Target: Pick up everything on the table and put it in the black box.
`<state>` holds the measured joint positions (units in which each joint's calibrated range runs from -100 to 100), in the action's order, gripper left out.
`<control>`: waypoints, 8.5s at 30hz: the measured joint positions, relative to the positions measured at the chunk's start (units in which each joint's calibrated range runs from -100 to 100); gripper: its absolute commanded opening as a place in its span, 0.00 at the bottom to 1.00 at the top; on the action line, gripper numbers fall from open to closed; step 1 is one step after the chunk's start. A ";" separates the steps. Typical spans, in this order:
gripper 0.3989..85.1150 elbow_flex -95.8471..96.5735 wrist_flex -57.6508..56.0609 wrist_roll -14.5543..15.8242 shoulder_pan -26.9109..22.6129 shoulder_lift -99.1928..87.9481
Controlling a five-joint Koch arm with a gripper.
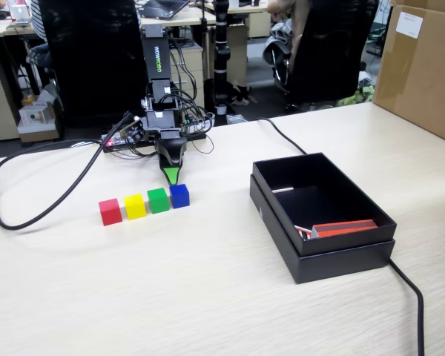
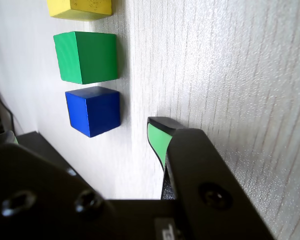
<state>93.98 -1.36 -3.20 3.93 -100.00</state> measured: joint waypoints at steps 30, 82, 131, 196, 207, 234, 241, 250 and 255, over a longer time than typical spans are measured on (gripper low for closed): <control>0.59 0.00 0.00 0.00 0.00 0.00; 0.57 0.00 0.00 0.00 0.05 0.13; 0.55 -86.63 -62.33 -16.70 16.80 72.23; 0.11 -129.26 -56.76 2.25 -18.27 112.36; 0.46 -131.26 -58.46 2.93 -19.58 122.20; 0.58 -81.61 -65.12 -10.40 2.39 48.80; 0.56 -74.03 -62.80 -13.48 7.67 49.32; 0.55 -68.46 -48.94 -18.07 11.97 61.36; 0.54 -68.55 -48.86 -18.36 12.21 69.51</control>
<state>25.42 -50.21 -21.56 16.14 -30.49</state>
